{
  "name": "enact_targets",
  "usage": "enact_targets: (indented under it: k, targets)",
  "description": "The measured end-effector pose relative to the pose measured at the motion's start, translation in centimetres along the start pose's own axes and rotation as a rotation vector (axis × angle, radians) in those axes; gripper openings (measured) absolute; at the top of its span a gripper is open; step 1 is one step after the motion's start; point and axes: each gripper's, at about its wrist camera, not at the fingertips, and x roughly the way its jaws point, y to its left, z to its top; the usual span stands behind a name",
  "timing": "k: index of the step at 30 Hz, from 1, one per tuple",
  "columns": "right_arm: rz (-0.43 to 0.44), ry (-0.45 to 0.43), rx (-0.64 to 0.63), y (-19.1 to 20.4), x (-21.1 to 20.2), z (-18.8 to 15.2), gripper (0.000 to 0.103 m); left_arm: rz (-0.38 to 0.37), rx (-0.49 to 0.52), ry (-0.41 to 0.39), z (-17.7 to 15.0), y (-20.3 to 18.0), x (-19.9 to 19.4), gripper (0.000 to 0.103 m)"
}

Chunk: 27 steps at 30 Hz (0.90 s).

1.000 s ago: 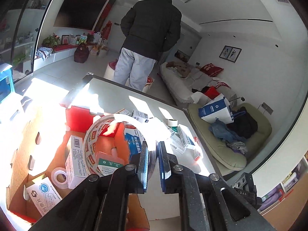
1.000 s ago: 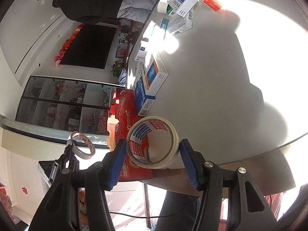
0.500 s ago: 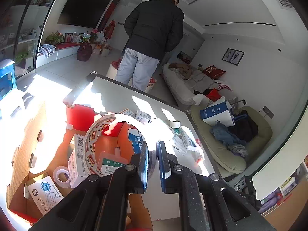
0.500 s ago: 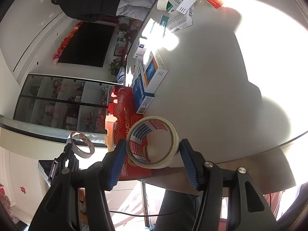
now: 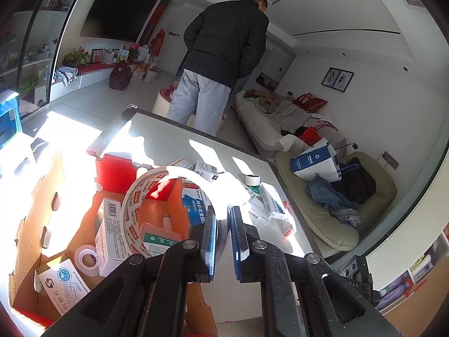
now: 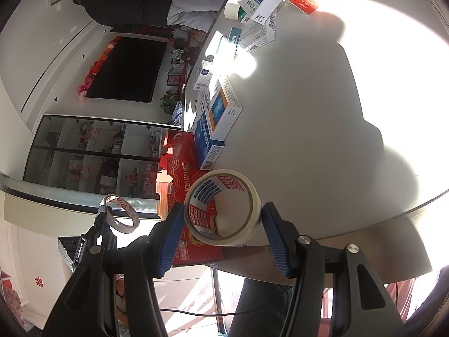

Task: Organize objects
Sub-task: 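Carry the white tape roll over the orange box with the left gripper while the right holds the clear tape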

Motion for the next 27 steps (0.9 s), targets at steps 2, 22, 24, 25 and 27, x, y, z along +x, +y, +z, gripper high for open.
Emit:
enact_targets:
  k: [2, 22, 24, 25, 27]
  targets:
    - [0.002, 0.0, 0.0, -0.02, -0.02, 0.04, 0.056, 0.0, 0.0, 0.0, 0.0, -0.02, 0.0, 0.009]
    - [0.009, -0.004, 0.009, -0.23, -0.2, 0.1, 0.056, 0.0, 0.0, 0.005, 0.07, -0.28, 0.08, 0.009]
    - [0.009, -0.005, 0.01, -0.25, -0.3, 0.13, 0.056, 0.0, 0.001, 0.006, 0.02, -0.29, 0.08, 0.009]
    - [0.01, -0.005, 0.011, -0.27, -0.31, 0.14, 0.056, 0.0, 0.001, 0.006, 0.0, -0.29, 0.1, 0.009]
    - [0.01, -0.004, 0.01, -0.28, -0.33, 0.18, 0.056, -0.001, 0.001, 0.006, 0.0, -0.3, 0.11, 0.009]
